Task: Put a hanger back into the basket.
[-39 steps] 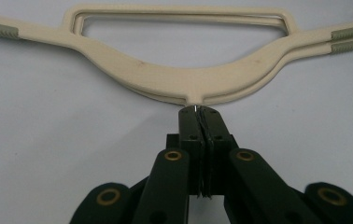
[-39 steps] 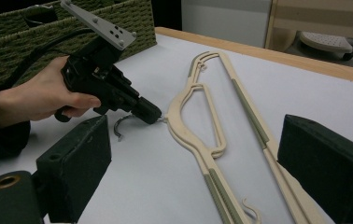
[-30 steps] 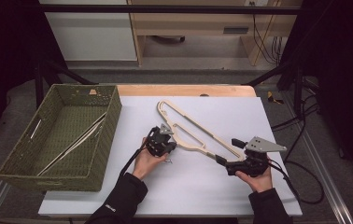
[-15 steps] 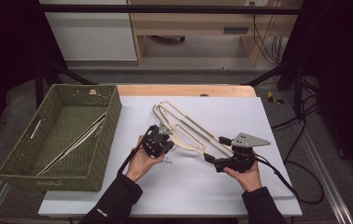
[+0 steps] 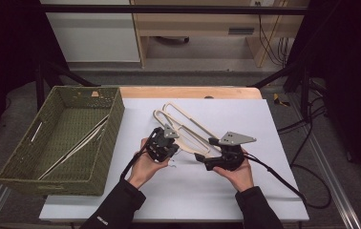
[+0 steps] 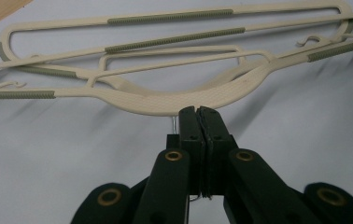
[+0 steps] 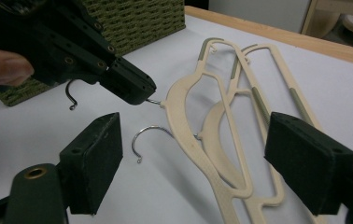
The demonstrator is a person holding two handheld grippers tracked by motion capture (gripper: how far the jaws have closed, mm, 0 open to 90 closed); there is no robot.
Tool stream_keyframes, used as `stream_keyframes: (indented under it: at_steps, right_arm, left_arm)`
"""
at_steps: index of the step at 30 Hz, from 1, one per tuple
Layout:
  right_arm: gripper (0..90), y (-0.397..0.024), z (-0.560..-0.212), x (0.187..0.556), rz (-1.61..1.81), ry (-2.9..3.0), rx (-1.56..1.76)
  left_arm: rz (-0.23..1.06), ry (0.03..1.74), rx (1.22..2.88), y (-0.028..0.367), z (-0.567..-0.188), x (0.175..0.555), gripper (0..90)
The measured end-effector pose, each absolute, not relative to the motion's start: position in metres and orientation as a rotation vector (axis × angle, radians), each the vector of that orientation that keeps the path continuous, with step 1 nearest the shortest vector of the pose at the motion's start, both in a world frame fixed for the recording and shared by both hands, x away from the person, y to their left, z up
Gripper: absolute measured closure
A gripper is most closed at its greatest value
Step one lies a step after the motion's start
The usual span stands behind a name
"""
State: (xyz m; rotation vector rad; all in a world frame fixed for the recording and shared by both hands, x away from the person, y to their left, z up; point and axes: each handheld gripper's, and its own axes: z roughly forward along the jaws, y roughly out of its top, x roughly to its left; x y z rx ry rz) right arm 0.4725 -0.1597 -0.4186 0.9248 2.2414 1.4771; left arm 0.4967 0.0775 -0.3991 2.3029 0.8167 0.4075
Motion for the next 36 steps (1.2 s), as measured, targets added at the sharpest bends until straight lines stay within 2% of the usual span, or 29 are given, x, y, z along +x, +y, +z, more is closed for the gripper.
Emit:
stream_keyframes:
  at_steps: [4, 14, 17, 25, 36]
  right_arm:
    - [22.3, -0.152, -0.422, 0.477, 1.411, 2.268, 0.911]
    - [34.5, -0.138, -0.440, 0.487, 1.213, 2.373, 0.833]
    - [41.6, -0.137, -0.442, 0.489, 1.199, 2.391, 0.825]
    - [67.4, -0.135, -0.449, 0.490, 1.155, 2.416, 0.781]
    - [71.6, -0.136, -0.448, 0.487, 1.142, 2.420, 0.685]
  left_arm:
    - [0.416, 0.809, 2.300, 0.075, -0.394, 0.496, 88.6]
    - [0.414, 0.785, 2.297, 0.068, -0.387, 0.493, 88.6]
    - [0.418, 0.779, 2.303, 0.066, -0.387, 0.491, 88.6]
    - [0.415, 0.755, 2.319, 0.063, -0.386, 0.485, 88.4]
    - [0.376, 0.745, 2.277, 0.070, -0.380, 0.484, 86.9]
